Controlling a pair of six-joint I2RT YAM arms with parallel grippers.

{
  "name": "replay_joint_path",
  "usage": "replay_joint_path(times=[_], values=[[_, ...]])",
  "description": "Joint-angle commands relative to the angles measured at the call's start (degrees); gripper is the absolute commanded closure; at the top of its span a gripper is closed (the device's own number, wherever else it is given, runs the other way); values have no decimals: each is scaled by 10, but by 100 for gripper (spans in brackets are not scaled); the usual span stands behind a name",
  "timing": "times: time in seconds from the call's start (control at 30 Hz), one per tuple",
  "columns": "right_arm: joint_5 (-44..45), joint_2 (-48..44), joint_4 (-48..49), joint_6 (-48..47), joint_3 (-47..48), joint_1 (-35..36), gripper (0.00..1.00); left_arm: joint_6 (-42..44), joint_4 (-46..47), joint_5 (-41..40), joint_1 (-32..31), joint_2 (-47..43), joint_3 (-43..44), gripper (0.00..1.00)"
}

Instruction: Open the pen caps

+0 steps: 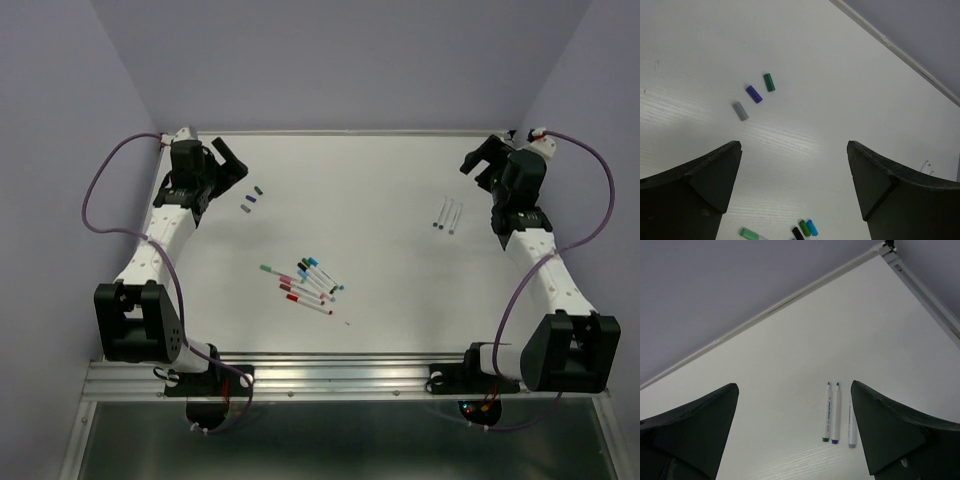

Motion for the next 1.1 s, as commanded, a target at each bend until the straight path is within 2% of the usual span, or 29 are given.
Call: replay_joint_path(times=[0.0,0.07,0.13,0.27,0.3,0.4,0.43,0.5,0.57,0.63,0.83,1.07], values=[[-77,-10,31,14,-21,-4,0,5,25,14,2,-29,-14,1],[-146,-13,20,2,-16,3,0,5,25,13,2,-33,-15,1],[-147,-11,-11,-13,-9,31,0,6,25,12,2,-38,-19,1],[-50,15,-62,-79,14,175,0,7,25,10,2,-47,-32,1],[-53,28,-80,-84,22,217,0,7,25,9,2,-48,-35,1],[-58,81,-108,-93,48,274,0,7,25,5,2,-52,-42,1],[-46,97,-114,-101,53,319,0,6,26,4,2,-53,-46,1],[-22,146,-127,-121,64,360,0,6,27,1,2,-53,-51,1],[-45,201,-164,-123,99,395,0,9,26,2,2,-50,-51,1],[-66,236,-194,-124,129,409,0,10,26,4,2,-48,-52,1],[-20,297,-230,-183,148,487,0,12,33,5,2,-49,-60,1],[-22,326,-238,-212,149,511,0,14,35,14,2,-38,-56,1]])
